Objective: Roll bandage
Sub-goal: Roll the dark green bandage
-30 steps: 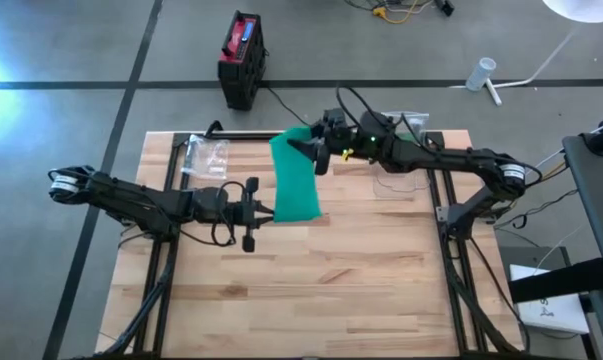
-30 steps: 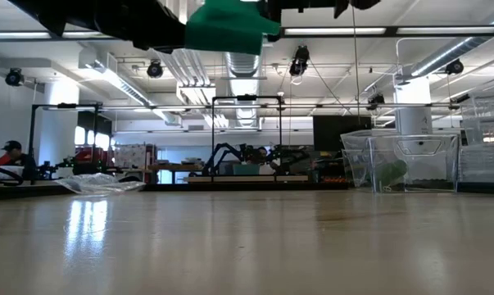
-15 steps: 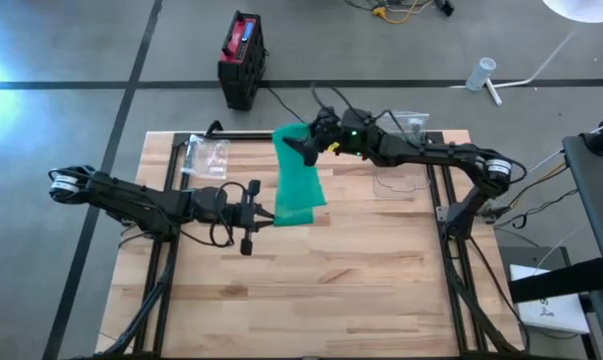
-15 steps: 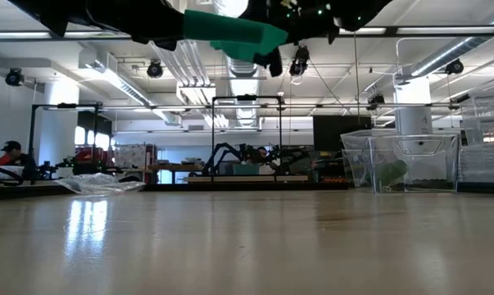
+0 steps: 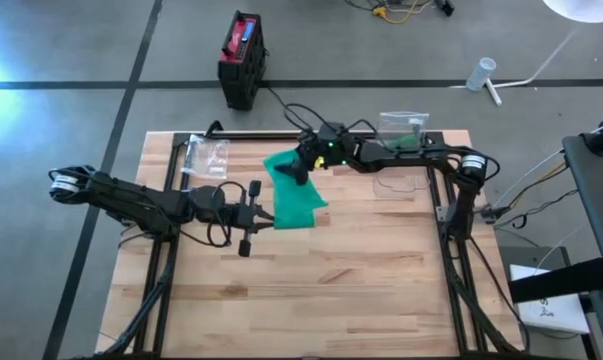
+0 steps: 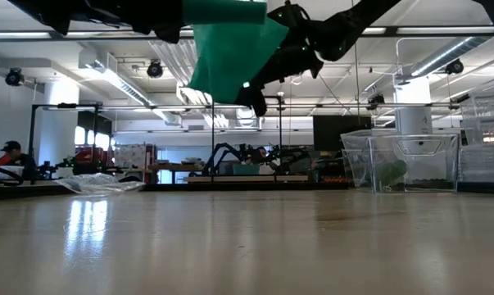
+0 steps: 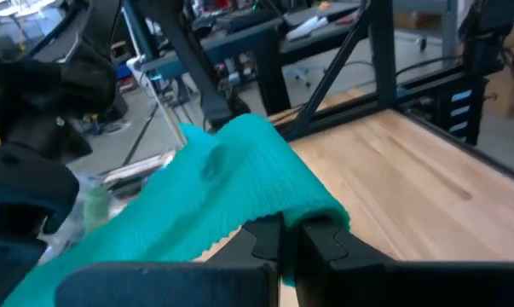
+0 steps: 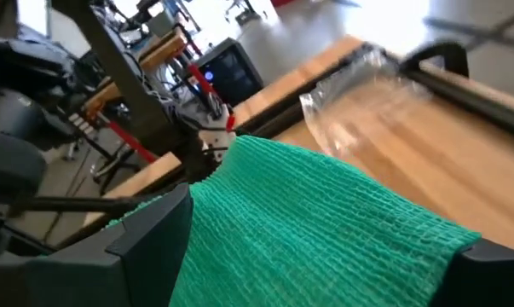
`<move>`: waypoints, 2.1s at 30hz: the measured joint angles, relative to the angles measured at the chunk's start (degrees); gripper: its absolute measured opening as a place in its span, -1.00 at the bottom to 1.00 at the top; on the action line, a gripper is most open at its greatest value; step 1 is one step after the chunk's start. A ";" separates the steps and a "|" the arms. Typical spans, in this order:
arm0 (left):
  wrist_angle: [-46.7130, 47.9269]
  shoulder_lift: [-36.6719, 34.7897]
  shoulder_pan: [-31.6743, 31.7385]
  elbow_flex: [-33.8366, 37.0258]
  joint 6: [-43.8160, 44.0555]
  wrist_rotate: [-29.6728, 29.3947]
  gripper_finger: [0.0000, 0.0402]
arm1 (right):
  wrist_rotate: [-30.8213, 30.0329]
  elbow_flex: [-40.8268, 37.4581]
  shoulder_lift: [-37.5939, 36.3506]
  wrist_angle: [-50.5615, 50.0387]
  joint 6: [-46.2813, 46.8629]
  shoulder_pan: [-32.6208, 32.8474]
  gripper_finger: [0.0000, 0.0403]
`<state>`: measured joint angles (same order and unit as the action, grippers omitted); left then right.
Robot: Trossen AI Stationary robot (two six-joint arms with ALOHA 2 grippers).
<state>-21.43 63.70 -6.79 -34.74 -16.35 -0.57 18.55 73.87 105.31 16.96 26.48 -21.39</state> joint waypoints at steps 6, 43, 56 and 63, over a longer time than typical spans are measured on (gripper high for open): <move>-0.56 0.00 0.00 0.00 0.31 0.27 -1.00 | 1.26 0.00 -2.24 1.06 -6.88 1.08 0.54; -14.75 -0.02 -0.79 -0.02 0.92 25.76 -1.00 | 5.94 1.25 -8.51 -23.81 -41.09 4.48 0.52; -15.10 -1.99 -0.81 -0.04 1.45 30.20 -1.00 | 35.55 1.09 -8.71 -16.96 -23.88 4.75 0.52; -10.44 -2.01 -0.81 -0.04 1.87 31.49 -1.00 | 38.62 0.90 -9.11 -19.55 -20.96 0.67 0.53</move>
<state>-31.86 61.69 -7.60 -34.79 -14.48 30.92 57.17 74.76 96.20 -2.59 5.52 -20.72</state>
